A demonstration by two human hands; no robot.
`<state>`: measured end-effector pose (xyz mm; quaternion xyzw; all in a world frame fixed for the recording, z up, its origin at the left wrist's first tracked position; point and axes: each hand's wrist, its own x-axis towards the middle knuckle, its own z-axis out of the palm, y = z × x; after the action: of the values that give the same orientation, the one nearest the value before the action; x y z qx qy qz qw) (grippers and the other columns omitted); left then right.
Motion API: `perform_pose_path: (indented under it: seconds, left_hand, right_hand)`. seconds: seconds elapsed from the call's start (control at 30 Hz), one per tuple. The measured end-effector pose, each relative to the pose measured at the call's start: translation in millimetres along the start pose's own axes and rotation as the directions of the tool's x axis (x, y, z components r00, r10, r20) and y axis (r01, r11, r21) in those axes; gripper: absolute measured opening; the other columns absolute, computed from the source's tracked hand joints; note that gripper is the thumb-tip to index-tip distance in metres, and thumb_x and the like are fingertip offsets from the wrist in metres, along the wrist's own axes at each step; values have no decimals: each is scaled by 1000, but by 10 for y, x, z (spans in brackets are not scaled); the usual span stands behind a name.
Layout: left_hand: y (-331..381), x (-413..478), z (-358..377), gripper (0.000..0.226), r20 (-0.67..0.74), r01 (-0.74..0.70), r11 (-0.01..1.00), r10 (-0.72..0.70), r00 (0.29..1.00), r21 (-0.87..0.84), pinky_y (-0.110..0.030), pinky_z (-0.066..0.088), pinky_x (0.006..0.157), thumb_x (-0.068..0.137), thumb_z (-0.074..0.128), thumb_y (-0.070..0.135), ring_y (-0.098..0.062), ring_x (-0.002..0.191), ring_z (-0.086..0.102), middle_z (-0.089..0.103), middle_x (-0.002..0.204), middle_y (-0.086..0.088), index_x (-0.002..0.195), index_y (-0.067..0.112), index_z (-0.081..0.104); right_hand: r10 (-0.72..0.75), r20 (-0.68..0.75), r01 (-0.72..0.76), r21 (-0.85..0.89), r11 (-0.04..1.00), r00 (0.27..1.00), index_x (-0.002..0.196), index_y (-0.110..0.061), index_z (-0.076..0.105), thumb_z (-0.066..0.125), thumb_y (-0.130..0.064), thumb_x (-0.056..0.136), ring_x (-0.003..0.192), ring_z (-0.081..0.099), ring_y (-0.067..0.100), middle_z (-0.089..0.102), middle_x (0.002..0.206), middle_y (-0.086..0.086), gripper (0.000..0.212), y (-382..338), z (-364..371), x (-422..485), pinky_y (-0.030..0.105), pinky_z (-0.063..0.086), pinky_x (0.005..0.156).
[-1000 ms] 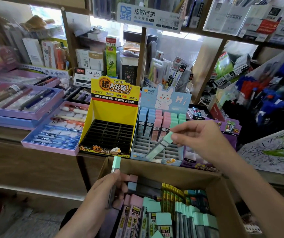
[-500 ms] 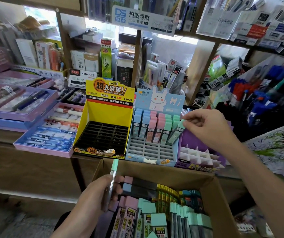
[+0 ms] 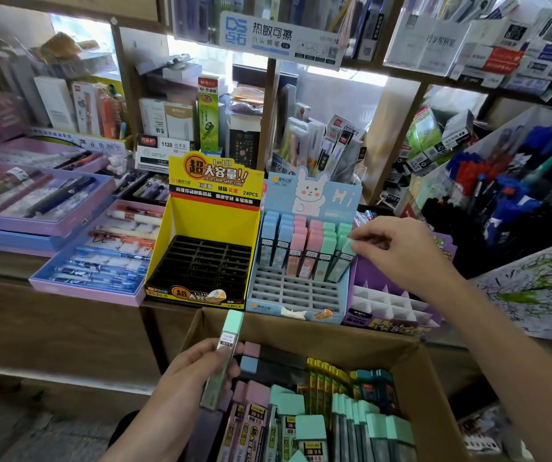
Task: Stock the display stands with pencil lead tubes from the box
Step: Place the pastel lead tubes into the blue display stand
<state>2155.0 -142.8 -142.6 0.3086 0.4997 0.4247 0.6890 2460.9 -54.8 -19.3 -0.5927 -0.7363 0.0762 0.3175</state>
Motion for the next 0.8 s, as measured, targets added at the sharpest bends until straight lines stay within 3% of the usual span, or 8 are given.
perform_pose_path:
  seconds: [0.2,0.33,0.47,0.57,0.67,0.8]
  left_hand:
    - [-10,1,7,23,-1,-18,1000,18,1000,-2,-27,46,60,99,56,11,-15,59,60,66,72,-13,103,1,76]
    - [-15,7,3,22,4,-14,1000,14,1000,-12,-28,47,59,98,58,11,-16,59,60,66,72,-14,100,2,78]
    - [-14,6,-5,20,18,-10,1000,10,1000,-24,-29,47,60,92,62,15,-18,60,59,67,73,-15,94,6,80]
    - [-21,19,-10,20,5,-11,1000,11,1000,-15,-31,46,60,95,60,11,-20,60,59,68,73,-17,98,2,77]
    - [-24,15,-3,20,5,-13,1000,13,1000,-22,-30,46,57,96,59,9,-21,59,58,67,73,-18,100,-2,75]
    - [-24,-4,2,21,40,-38,999,39,998,-26,-27,49,51,94,59,11,-22,59,60,67,76,-18,101,-6,71]
  right_hand:
    - [6,37,-6,-6,1000,999,111,-14,78,76,-9,91,86,65,3,70,91,-7,21,1,34,16,5,50,77]
    - [-57,33,60,-103,993,998,104,-15,76,74,-10,92,79,62,8,67,87,-9,13,35,76,71,16,51,72]
    - [-188,91,205,-263,943,978,97,-7,78,73,-8,92,86,64,18,71,93,3,8,74,133,142,39,56,85]
    - [-244,95,262,-321,910,965,99,-5,79,71,-9,94,90,67,26,71,96,7,11,95,186,147,45,57,83]
    - [-257,82,270,-331,904,963,101,-4,80,70,-9,95,89,67,28,70,95,8,12,89,211,129,45,58,81]
    - [-231,17,226,-289,930,973,103,-3,79,71,-6,94,88,65,23,69,96,7,13,67,201,41,31,54,82]
